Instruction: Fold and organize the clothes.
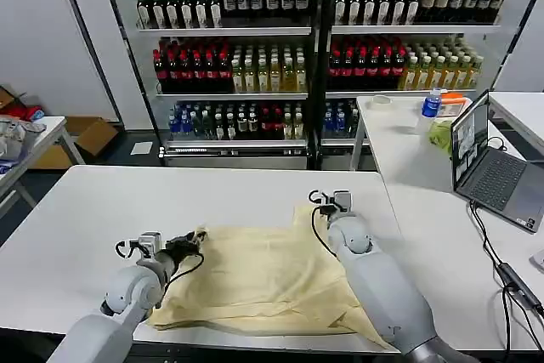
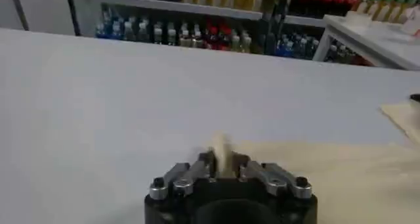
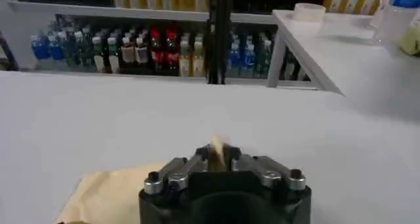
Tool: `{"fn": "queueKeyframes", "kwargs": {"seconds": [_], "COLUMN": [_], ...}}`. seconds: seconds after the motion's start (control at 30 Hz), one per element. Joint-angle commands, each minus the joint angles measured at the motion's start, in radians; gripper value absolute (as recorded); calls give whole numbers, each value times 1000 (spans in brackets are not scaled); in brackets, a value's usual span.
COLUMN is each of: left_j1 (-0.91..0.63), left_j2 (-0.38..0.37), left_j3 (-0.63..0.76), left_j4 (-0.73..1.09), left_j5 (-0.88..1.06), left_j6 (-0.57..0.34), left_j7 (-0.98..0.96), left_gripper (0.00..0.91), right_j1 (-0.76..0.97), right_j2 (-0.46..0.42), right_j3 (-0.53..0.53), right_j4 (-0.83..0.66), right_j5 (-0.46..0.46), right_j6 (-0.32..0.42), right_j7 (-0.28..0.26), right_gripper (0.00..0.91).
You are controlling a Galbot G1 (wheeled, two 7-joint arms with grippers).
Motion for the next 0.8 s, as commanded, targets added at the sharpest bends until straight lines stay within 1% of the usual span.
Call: {"fn": "queueKeyframes", "kwargs": {"seconds": [0.03,0.17,0.53,0.7,0.8], "left_j1": [13,33,111,174,202], "left_j2": [2,7,15,25,27], "left_j3": [-14,-39,-147,-204,-224], "left_j4": [-24,-52,-172,-252,-287], "left_j5": [-2,-9,-55,-70,-70], "left_j6": [-13,-14,-11,-6,-2], "left_j7": [1,2,9,18,20], "left_gripper": [71,71,71,71,71], "right_j1": [-16,-31,-103,-173,-206], "right_j2": [-3,-15,-74,-121,-139], "right_j3": [0,5,33,66,89], "right_j4": [79,145,382,511,562], "right_j5": [4,10,20,34,38], "right_j6": [-3,-2,3,-3,-3], "right_j7": [6,20,5,3,4], "right_gripper": [0,0,0,0,0]}}
